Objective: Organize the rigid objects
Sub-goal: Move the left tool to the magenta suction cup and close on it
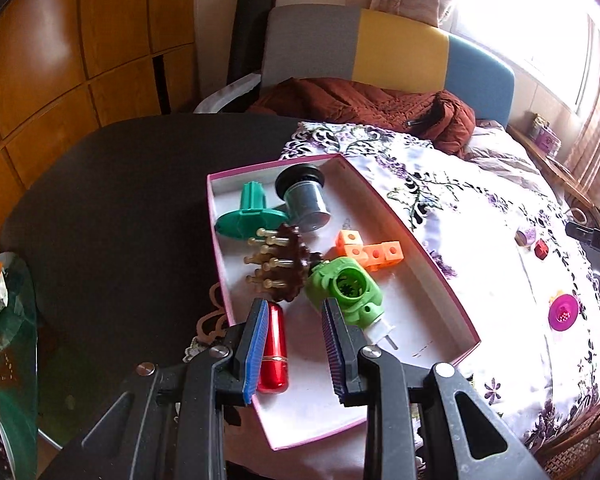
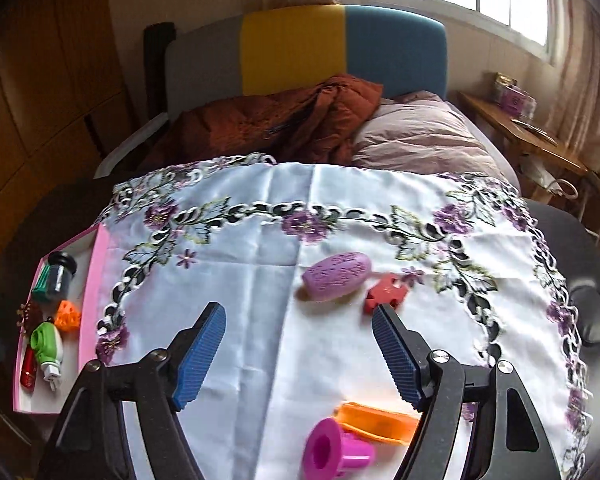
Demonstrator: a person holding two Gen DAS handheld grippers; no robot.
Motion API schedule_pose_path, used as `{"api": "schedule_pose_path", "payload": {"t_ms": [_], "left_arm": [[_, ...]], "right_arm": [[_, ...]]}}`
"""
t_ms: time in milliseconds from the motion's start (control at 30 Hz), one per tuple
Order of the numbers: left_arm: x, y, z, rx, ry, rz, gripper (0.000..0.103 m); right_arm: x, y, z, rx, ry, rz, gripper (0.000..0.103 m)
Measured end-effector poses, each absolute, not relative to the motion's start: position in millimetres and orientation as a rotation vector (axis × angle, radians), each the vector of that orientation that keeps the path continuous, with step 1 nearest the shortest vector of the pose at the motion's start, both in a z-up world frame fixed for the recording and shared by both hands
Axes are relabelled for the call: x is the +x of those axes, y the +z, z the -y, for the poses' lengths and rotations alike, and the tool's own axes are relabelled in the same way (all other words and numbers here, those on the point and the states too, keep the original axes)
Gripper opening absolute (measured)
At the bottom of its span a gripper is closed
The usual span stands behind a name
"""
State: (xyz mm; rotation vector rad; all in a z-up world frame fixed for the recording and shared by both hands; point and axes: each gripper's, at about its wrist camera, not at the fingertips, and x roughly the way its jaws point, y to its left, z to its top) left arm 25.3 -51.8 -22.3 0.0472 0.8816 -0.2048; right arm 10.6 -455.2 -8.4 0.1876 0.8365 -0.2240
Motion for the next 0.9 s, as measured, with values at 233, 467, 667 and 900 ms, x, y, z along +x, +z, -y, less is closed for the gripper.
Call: {"api": "schedule_pose_path", "payload": {"t_ms": [233, 467, 667, 900], "left_arm": [[27, -18, 75, 0.093, -0.252, -0.874, 0.027], [28, -14, 123, 0.157, -0.381, -0.864, 0.027], [21, -21, 185, 0.234, -0.560, -0.882, 0.027], [3, -32, 259, 0.303, -0.826, -0.927, 0.035]], "right_arm": [[-17, -26, 518, 0.339, -0.437, -0.804, 0.077], [-40, -24, 554, 0.502, -0.579, -0.733, 0.079], [-55, -24, 573, 0.609, -0.645, -0.690, 0.082], [-63, -32, 587, 0.689, -0.676, -0.697, 0.083]]}}
